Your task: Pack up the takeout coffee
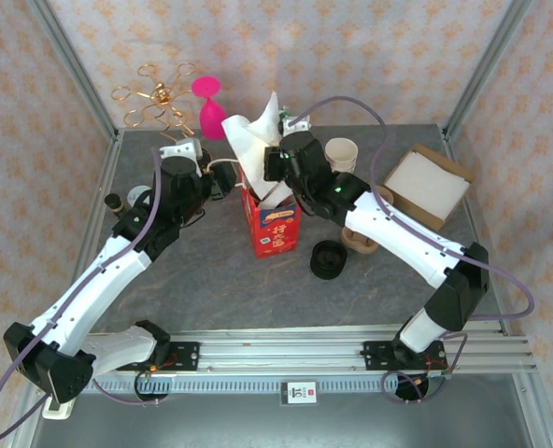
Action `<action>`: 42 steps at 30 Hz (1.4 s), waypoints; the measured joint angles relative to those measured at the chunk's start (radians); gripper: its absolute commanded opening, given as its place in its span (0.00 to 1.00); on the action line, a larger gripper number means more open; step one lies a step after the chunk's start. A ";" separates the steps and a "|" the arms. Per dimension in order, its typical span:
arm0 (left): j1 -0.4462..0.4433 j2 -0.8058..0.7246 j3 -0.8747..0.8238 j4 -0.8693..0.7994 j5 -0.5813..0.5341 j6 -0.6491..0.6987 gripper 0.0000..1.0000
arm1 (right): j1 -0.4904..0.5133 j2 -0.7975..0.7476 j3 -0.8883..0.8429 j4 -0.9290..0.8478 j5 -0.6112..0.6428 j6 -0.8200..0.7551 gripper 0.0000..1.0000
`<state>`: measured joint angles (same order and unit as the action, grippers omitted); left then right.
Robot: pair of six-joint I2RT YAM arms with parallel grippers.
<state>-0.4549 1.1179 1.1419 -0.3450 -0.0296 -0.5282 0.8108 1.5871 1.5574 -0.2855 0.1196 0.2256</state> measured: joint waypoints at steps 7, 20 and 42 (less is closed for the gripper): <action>0.013 0.004 0.000 0.018 0.008 -0.006 0.66 | 0.000 0.000 0.008 -0.098 -0.021 0.000 0.46; 0.019 0.007 0.003 0.019 0.006 -0.002 0.65 | -0.041 0.071 0.376 -0.344 -0.052 -0.027 0.75; 0.019 -0.019 0.003 0.020 -0.004 0.005 0.64 | -0.127 0.553 0.867 -0.509 -0.090 -0.092 0.19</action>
<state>-0.4355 1.0992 1.1450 -0.3252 -0.0338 -0.5232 0.6834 2.1403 2.4248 -0.7944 0.0292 0.1341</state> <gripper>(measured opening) 0.642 0.287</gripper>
